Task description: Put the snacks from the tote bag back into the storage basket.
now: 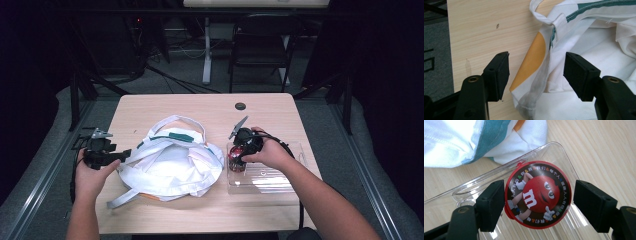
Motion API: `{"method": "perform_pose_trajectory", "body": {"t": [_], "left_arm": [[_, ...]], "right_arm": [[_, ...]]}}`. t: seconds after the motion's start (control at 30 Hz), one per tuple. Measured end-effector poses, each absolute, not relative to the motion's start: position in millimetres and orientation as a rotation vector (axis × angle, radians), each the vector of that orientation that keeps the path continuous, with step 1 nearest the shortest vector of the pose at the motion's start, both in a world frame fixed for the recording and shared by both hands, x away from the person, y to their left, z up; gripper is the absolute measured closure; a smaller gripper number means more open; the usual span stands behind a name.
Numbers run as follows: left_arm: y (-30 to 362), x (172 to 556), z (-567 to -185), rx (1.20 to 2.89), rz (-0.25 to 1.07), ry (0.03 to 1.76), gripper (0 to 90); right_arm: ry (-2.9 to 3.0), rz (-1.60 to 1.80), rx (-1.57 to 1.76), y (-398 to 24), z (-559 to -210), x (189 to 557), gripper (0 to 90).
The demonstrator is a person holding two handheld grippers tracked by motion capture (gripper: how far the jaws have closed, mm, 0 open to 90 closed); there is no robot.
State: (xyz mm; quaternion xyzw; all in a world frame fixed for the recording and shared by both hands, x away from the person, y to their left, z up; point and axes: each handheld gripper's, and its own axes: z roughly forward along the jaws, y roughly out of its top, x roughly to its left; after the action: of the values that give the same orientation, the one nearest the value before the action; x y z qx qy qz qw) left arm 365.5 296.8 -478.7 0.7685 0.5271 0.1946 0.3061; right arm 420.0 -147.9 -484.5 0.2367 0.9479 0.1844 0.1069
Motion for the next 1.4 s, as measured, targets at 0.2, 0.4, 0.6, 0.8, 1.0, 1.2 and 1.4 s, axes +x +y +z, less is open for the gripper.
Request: {"method": "perform_pose_trajectory", "body": {"t": [0.2,0.4,0.6,0.8,1.0,1.2,1.4], "left_arm": [[294,365,-479,2.051,0.514,1.383,39.9],[292,364,-478,2.062,0.520,1.367,44.1],[292,364,-478,2.061,0.518,1.359,45.7],[294,363,-476,2.030,0.501,1.359,49.1],[294,361,-475,2.019,0.505,1.330,49.5],[293,360,-474,2.023,0.498,1.318,49.3],[294,357,-471,2.003,0.507,1.323,49.6]], "right_arm": [[2.771,0.543,0.686,-151,-479,415,27.5],[2.757,0.548,0.683,-153,-473,410,28.6],[2.705,0.601,0.702,-155,-460,404,30.6],[2.694,0.592,0.693,-154,-459,400,30.5],[2.688,0.614,0.689,-151,-455,395,37.6],[2.630,0.640,0.648,-148,-447,389,46.9],[2.612,0.687,0.669,-147,-443,383,54.5]]}}
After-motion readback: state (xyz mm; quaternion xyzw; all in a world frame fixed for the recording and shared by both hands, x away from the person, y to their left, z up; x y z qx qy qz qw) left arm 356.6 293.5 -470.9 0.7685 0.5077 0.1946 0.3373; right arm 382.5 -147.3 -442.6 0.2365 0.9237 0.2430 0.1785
